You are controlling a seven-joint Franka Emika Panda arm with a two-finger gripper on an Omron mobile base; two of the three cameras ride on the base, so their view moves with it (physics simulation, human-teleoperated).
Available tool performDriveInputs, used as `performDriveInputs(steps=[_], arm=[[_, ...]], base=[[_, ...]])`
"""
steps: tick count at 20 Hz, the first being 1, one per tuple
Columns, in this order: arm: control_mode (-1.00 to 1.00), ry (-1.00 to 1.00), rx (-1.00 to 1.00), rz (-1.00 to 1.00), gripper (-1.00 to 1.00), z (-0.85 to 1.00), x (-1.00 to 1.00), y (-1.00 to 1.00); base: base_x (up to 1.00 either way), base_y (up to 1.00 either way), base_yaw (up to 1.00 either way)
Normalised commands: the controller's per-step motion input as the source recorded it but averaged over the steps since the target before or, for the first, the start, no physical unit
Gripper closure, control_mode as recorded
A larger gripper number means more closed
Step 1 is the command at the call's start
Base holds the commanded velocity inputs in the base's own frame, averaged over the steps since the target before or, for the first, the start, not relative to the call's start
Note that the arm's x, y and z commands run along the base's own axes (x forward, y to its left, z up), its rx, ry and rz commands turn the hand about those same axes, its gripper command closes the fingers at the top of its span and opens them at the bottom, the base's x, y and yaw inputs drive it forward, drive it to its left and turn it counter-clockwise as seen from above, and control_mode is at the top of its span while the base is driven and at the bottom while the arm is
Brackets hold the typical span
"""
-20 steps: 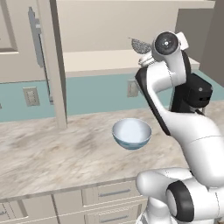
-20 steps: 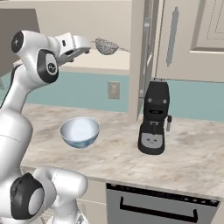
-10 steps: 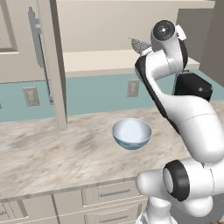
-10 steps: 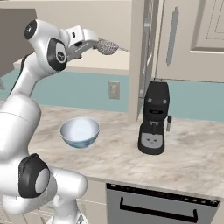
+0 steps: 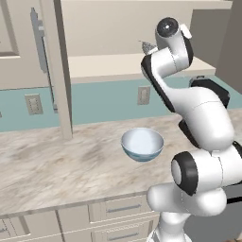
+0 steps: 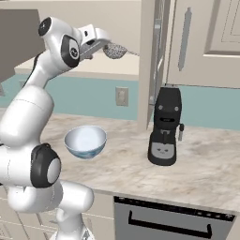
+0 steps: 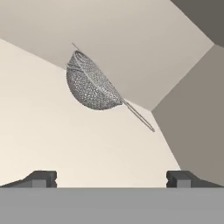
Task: Open the cabinet and setup a tea strainer by placing it in the bowl upright.
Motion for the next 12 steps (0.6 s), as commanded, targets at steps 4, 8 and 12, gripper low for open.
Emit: performDriveInputs(steps=[4,8,12], arm=[[-1.00,0.00,0.00,0.01,-1.00,-0.01,0.34,0.00],[-1.00,0.08,0.00,0.00,-1.00,0.00,0.21,0.00],[-1.00,0.05,0.00,0.01,-1.00,0.00,0.16,0.00]], base=[[0.00,0.00,0.00],[0.00,0.00,0.00],[0.00,0.00,0.00]])
